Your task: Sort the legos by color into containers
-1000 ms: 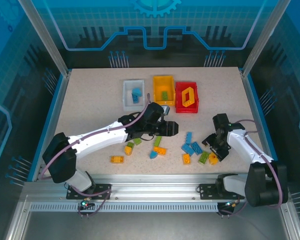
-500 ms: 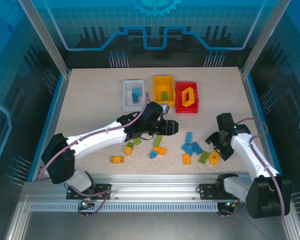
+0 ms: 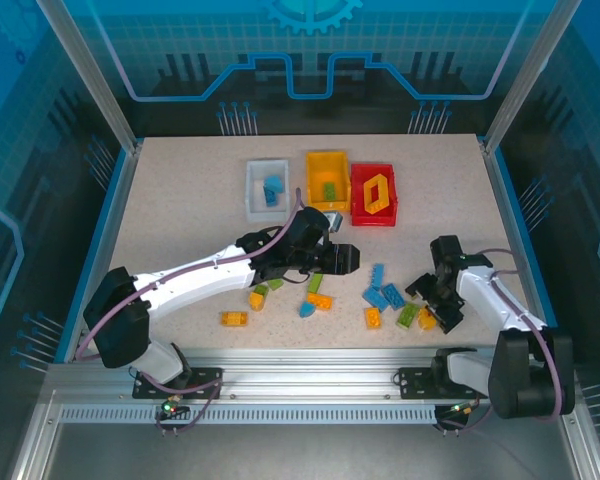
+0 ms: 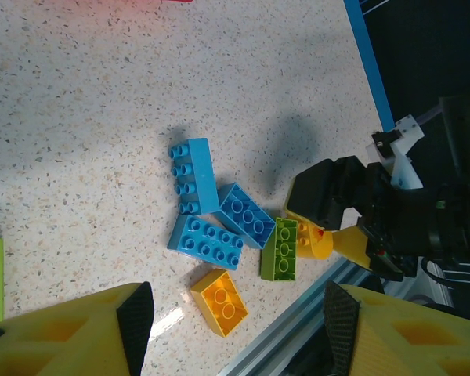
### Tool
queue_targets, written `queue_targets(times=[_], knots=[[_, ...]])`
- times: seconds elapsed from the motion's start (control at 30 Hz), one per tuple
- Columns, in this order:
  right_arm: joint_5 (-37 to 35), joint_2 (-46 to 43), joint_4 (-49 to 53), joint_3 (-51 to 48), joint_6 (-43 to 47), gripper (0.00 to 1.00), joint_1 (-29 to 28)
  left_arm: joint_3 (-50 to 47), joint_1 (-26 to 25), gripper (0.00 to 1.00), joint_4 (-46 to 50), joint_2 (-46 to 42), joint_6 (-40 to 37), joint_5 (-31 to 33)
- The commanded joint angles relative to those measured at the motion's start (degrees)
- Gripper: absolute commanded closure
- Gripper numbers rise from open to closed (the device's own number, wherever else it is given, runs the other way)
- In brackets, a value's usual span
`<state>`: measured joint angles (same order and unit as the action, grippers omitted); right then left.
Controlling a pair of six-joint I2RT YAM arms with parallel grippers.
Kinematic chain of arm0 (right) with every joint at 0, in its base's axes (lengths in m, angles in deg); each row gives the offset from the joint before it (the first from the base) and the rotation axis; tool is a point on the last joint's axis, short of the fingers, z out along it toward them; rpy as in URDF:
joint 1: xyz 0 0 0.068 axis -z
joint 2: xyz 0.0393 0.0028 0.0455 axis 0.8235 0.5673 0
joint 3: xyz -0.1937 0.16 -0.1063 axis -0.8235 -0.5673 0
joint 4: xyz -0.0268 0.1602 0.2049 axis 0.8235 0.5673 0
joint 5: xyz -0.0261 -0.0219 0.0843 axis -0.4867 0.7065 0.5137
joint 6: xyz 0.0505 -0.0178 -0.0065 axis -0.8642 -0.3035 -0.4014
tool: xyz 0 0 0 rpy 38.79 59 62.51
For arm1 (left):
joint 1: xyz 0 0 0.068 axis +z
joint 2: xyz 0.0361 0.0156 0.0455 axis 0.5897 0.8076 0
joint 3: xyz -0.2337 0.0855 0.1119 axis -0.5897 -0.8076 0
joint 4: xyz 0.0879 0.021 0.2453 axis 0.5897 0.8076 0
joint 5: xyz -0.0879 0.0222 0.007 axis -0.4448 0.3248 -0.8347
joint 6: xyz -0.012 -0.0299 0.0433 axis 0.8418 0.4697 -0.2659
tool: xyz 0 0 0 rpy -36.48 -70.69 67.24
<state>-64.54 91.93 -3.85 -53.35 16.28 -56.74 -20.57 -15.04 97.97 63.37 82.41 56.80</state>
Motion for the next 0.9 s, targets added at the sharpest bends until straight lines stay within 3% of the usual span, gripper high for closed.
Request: queue_targets(times=[0.0, 0.33, 0.53, 0.87], knots=[[4.0, 1.4, -4.9, -0.8, -2.3, 0.14, 1.0, 1.0, -0.4, 0.37, -0.9, -0.5, 0.8, 0.4], [8.4, 9.4, -13.9, 4.3, -7.5, 0.23, 1.2, 0.8, -0.5, 0.37, -0.6, -0.7, 0.6, 0.7], [6.7, 15.4, -12.5, 10.6, -3.9, 0.29, 1.2, 0.5, -0.4, 0.37, -0.7, -1.7, 1.4, 0.2], [5.1, 10.9, -10.4, 6.2, 2.2, 0.17, 0.5, -1.0, -0.4, 0.37, -1.6, -2.2, 2.8, -0.5]])
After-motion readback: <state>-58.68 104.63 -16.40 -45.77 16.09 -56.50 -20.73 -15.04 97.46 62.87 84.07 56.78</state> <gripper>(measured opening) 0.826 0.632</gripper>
